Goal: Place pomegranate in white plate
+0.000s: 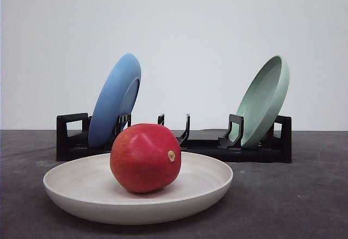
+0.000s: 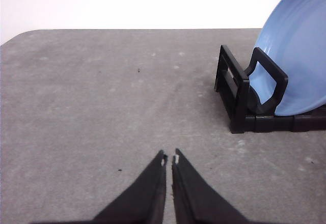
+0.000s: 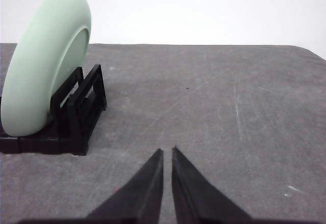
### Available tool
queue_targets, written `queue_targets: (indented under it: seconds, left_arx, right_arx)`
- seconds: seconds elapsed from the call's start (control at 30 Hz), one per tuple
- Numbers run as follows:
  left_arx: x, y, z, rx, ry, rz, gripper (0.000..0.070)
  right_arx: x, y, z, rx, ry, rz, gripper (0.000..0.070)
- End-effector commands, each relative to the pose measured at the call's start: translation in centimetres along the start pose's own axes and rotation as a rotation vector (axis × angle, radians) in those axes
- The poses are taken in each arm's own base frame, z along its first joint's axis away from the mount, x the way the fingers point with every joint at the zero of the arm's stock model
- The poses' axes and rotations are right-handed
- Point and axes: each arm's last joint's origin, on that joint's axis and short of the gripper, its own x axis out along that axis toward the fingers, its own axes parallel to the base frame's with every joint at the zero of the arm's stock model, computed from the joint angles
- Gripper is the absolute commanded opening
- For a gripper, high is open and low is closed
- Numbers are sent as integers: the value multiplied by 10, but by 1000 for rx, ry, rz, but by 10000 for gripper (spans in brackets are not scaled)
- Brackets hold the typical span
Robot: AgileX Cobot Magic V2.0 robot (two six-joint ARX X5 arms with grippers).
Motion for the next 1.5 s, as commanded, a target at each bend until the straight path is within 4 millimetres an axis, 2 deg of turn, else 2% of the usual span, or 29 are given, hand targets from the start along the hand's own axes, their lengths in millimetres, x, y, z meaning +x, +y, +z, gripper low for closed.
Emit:
queue_targets:
  seconds: [0.0,1.47]
  left_arx:
    - [1,0,-4,14,12,-1,0]
    - [1,0,-4,14,12,-1,0]
  right_arx:
    - [0,0,0,-7,-12,-1,26]
    - [0,0,0,-7,-12,-1,26]
